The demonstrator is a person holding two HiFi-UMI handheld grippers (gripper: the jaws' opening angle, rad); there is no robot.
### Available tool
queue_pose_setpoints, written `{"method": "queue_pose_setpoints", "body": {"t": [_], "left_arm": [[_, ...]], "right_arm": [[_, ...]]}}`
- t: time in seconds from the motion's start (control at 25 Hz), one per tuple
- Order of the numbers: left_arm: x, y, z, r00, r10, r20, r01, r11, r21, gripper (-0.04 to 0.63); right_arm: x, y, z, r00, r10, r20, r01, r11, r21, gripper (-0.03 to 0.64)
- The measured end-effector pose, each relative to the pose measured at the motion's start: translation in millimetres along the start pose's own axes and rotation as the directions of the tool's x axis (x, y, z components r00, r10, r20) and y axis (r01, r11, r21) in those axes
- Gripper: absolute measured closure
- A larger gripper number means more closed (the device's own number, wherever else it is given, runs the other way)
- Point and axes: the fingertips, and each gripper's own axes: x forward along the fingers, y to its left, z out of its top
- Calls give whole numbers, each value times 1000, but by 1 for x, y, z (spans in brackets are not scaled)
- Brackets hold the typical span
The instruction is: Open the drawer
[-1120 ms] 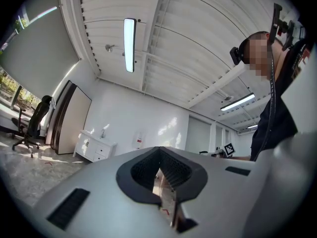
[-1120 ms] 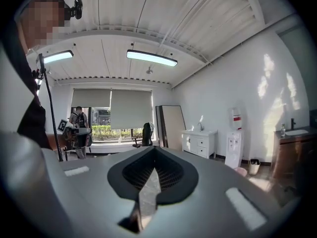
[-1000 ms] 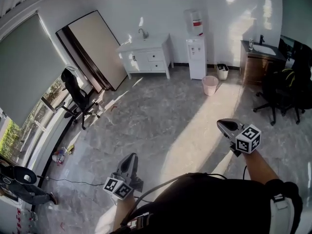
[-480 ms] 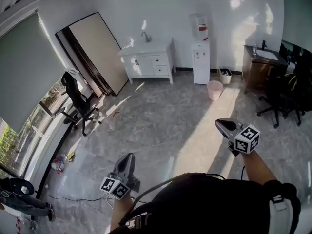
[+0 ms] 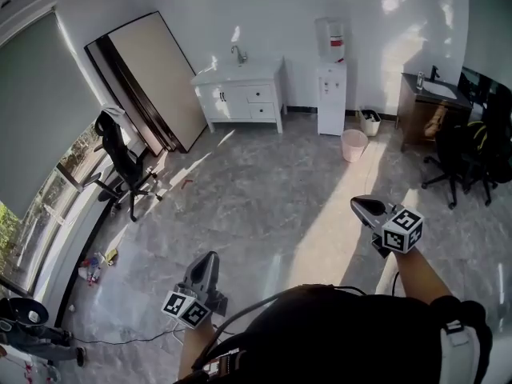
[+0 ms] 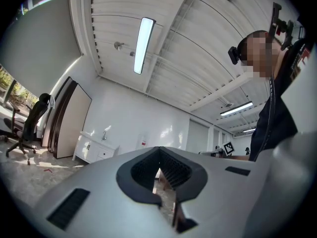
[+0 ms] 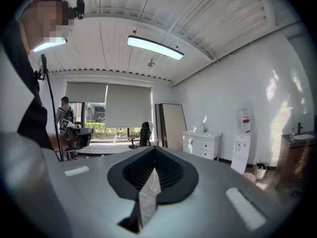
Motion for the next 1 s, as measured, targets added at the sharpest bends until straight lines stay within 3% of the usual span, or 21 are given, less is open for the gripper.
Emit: {"method": "queue_pose_setpoints", "body": {"t": [0.4,0.6,0.8,1.0], "left_arm": [[50,36,-10,998,61,-9,-60,998,21,594],[107,40,-17,996,90,-18,-89,995,43,594],[176,18,-19,995,89,41,-90,996,7,594],[231,20,-35,993,113,25,-113,993,25,594]], "right_arm": [[65,-50,-4,996,84,-12,-84,996,14,615],[84,-114,14,995,101,0,-101,995,13,615],[88,-181,24,991,132,-6,-132,991,-4,615],[95,-237,33,989,151,-7,-151,988,-16,615]]}}
